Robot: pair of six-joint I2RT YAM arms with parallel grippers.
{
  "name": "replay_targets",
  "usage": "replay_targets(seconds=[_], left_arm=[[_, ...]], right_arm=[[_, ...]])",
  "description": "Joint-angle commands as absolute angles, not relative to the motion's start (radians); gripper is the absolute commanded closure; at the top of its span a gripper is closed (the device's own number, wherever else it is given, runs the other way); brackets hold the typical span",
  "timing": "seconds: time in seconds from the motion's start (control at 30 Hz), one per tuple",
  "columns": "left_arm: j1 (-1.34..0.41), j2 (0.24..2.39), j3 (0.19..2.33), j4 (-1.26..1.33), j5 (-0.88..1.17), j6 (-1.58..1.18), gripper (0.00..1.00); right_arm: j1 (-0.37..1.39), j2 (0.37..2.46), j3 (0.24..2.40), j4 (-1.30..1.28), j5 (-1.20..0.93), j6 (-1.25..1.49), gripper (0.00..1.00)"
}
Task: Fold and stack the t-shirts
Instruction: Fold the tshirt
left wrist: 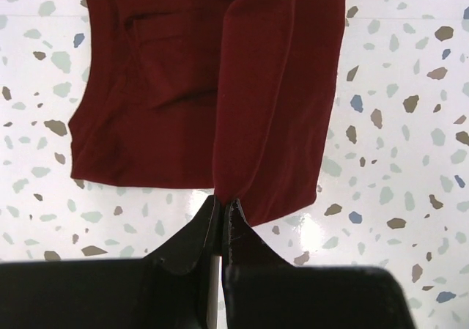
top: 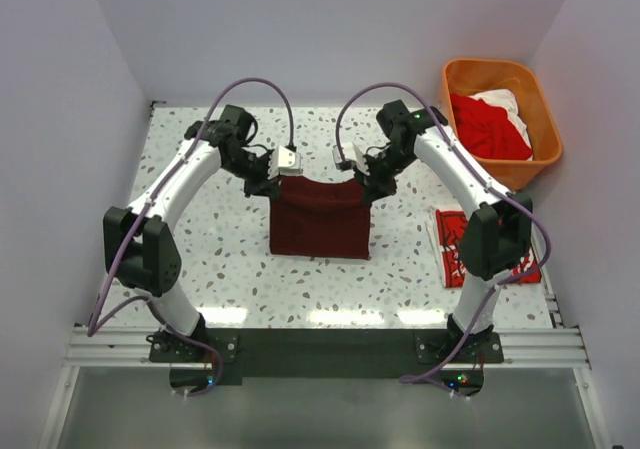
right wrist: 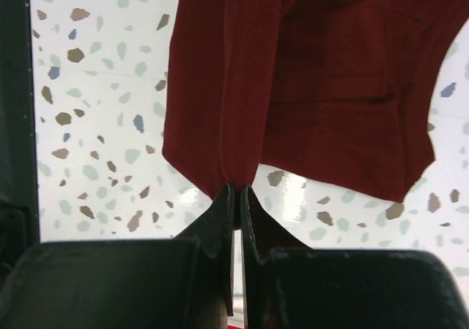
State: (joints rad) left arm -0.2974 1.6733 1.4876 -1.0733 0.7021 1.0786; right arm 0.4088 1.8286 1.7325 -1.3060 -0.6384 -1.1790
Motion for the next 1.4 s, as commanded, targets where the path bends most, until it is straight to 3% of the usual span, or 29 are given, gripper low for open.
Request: replay_targets(seconds=[0.0, 0.43, 0.67, 0.93, 1.1, 1.37], left_arm=[[-0.278, 1.744, 1.601, -1.146, 0.733, 1.149, 1.00], [-0.235, 2.038, 1.951, -1.226, 0.741, 1.200, 1.00], [-0.224, 2.151, 2.019, -1.094, 0.733, 1.144, 1.00], [-0.225, 2.304, 2.028, -0.832, 0.703, 0.951, 0.99], [-0.229, 2.373, 2.011, -0.802, 0.680, 0.885, 1.00], [-0.230, 2.252, 1.821, -0.816, 0.695, 0.922, 1.00]], right_arm=[[0.384, 1.890, 1.844, -1.413, -0.652, -1.246, 1.00], [0.311, 2.170, 2.135, -1.470, -0.634, -1.298, 1.00], [0.284, 2.288, 2.201, -1.395, -0.617, -1.296, 1.00], [0.272, 2.387, 2.143, -1.135, -0.520, -1.198, 1.00], [0.273, 2.430, 2.141, -1.048, -0.496, -1.157, 1.00], [0.310, 2.347, 1.975, -1.048, -0.474, -1.196, 1.00]])
